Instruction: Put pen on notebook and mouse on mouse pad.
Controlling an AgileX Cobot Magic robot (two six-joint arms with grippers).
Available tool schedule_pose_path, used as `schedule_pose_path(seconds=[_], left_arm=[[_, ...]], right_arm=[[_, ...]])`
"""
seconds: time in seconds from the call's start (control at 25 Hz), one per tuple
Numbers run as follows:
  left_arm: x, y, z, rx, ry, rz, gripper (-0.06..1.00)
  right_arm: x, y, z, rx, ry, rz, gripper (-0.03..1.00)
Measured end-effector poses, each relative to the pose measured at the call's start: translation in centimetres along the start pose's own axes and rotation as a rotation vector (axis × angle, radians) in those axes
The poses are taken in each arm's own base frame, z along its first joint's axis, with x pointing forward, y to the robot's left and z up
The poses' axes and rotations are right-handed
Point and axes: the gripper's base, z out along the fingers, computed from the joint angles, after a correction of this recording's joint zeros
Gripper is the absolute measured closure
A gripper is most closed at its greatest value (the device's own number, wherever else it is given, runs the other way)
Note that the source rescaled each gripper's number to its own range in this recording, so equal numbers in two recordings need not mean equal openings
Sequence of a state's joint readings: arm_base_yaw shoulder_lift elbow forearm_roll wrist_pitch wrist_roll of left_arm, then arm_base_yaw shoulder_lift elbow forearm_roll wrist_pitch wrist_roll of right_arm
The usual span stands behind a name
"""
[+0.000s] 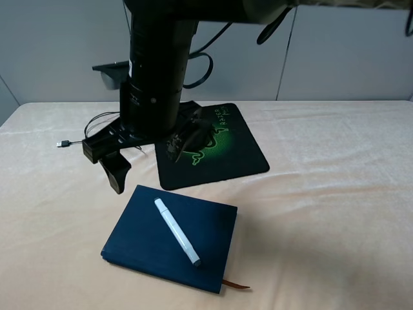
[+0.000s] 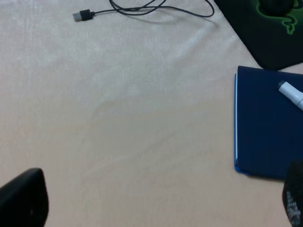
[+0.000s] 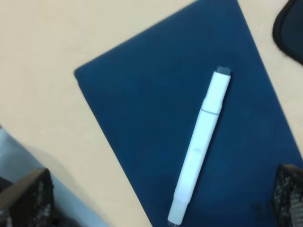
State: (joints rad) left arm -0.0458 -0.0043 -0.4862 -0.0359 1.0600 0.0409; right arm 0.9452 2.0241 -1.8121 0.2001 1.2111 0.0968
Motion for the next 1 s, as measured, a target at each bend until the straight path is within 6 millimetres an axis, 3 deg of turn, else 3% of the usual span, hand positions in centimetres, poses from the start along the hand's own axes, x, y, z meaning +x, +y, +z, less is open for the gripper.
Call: schedule_pose_path(seconds=[0.4, 0.6, 1.0], left_arm=[[0.0, 0.0, 0.0, 0.0, 0.0, 0.0, -0.06], [0.0, 0.0, 0.0, 0.0, 0.0, 0.0, -0.06], [0.0, 0.0, 0.0, 0.0, 0.0, 0.0, -0.06]], right_arm=[[2.1, 1.1, -8.8, 0.0, -0.189, -0.106, -0.03], [5.3, 0.8, -11.7, 0.032, -0.223, -0.129, -0.03], [13.1, -0.4, -14.9, 0.082, -0.241, -0.144, -0.03]])
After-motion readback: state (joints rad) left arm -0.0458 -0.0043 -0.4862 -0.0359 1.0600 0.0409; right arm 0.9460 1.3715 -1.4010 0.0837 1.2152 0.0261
